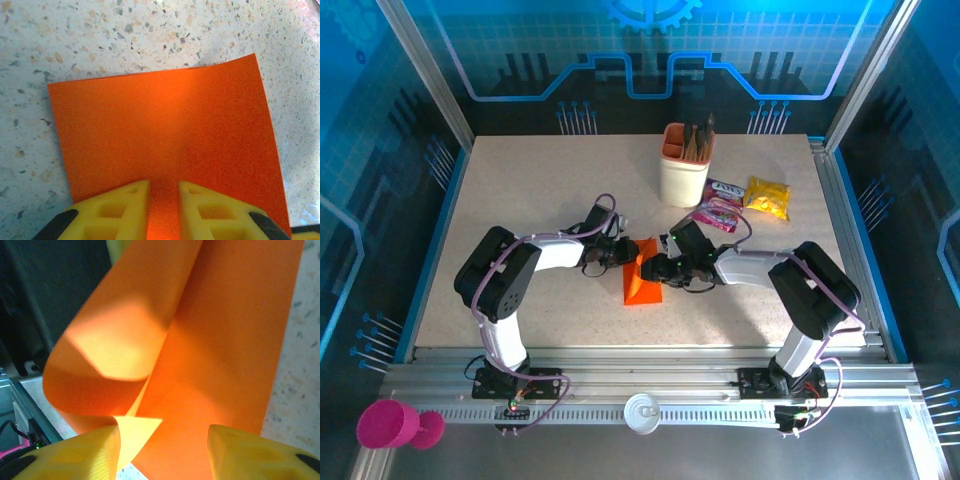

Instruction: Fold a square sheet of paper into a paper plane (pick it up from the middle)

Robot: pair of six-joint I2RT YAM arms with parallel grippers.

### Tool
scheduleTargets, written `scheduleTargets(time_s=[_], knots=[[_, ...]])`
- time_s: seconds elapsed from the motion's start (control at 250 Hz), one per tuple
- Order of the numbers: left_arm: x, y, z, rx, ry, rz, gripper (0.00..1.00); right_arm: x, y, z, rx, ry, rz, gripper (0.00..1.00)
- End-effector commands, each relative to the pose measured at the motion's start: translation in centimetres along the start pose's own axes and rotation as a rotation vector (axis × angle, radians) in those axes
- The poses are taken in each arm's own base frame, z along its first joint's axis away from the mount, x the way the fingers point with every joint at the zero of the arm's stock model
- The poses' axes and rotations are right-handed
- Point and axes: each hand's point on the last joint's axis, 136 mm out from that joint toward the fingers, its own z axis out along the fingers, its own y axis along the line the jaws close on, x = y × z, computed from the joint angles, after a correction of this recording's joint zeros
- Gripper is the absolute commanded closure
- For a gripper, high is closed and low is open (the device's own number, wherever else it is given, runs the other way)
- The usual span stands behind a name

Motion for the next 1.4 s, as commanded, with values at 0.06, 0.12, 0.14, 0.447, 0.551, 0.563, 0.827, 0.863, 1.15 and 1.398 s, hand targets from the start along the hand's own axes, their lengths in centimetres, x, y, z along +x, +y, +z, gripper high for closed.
scheduleTargets(time_s=[0.06,0.12,0.14,0.447,0.551,0.563,0.827,0.863,1.15,1.398], knots=[[1.1,1.2,0.7,-0.033,0.05,0.005,0.78,-2.1,1.9,-0.5,-0.096,-0.037,-0.041,0.46],[1.1,1.2,0.7,-0.033,0.051,0.004,0.79,-2.2,2.2,-0.7,-0.112,-0.043,-0.052,0.45],[1.1,1.2,0.7,-0.034,0.052,0.006,0.79,-2.3,2.3,-0.8,-0.117,-0.045,-0.054,0.45],[1.1,1.3,0.8,-0.039,0.054,0.007,0.79,-1.9,2.4,-0.7,-0.169,-0.041,-0.036,0.4],[1.1,1.3,0.8,-0.04,0.055,0.007,0.79,-1.5,1.9,-0.6,-0.167,-0.04,-0.022,0.39],[1.0,1.3,0.8,-0.039,0.054,0.008,0.79,-1.5,1.9,-0.6,-0.166,-0.041,-0.021,0.39],[-0.1,0.3,0.0,-0.025,0.034,0.03,0.78,-1.1,-0.4,0.2,-0.107,-0.02,0.042,0.46],[-0.4,0.1,-0.4,-0.018,0.025,0.035,0.77,-1.0,-0.7,0.2,-0.1,-0.018,0.054,0.48],[-2.0,-2.5,-4.1,0.028,-0.049,0.098,0.51,-0.7,-1.6,0.4,-0.065,-0.005,0.078,0.79],[1.3,-2.9,-6.8,0.042,-0.068,0.14,0.37,-0.9,-1.1,0.5,-0.078,0.002,0.089,0.9]])
